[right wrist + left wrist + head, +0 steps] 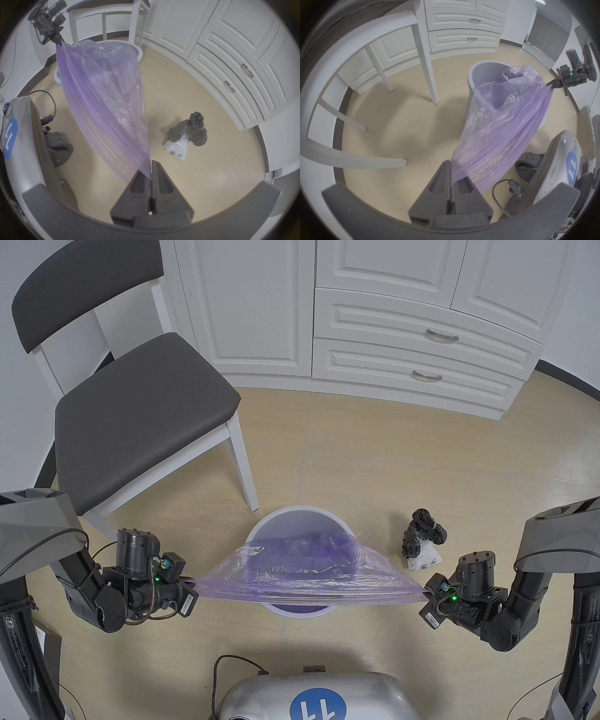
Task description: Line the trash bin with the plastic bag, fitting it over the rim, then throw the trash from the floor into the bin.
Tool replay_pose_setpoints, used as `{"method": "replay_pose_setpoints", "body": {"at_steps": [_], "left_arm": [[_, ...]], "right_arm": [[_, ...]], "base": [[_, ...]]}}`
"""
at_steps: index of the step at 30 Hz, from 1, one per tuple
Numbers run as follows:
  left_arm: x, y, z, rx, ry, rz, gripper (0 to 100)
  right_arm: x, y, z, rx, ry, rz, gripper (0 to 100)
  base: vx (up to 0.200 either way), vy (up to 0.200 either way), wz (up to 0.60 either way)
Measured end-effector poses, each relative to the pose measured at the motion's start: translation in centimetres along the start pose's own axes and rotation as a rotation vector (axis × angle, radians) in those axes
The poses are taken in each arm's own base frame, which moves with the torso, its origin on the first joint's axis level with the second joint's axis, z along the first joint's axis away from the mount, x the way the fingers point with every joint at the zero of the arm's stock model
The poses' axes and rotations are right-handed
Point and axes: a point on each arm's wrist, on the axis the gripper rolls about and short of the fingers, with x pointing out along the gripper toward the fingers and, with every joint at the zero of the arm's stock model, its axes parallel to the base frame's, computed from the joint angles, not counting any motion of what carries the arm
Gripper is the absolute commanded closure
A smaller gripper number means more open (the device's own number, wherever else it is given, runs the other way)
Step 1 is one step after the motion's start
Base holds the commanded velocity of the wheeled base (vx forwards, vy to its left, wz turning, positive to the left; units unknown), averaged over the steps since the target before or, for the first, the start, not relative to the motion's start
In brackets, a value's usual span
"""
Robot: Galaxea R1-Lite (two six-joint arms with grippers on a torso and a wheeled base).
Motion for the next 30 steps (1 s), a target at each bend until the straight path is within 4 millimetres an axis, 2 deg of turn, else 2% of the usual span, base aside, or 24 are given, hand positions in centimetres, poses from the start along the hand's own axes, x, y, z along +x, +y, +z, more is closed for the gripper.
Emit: {"method": "replay_pose_setpoints", "body": {"at_steps": [6,14,20,30], "left_arm": [[0.5,-0.3,-0.8,-0.001,0.024,-0.001,100],[-0.8,0.0,-1.6,0.002,0.103,-0.037,100],[-1.8,0.1,-2.0,0.072,0.164,-0.079,100],[-1.7,0.3,-2.2,0.078,0.157,-0.108,100]], "right_arm": [[0.3,0.7,-0.5,-0.008,0.019,-0.001,100],[-1.0,0.0,-1.2,-0.038,0.037,0.015,100],[-1.8,0.0,-1.9,-0.102,0.057,0.040,100],[-1.9,0.7,-2.6,-0.138,0.086,0.066,100]], "base": [[0.000,0.000,0.00],[0.000,0.000,0.00],[0.000,0.000,0.00],[0.000,0.000,0.00]]}}
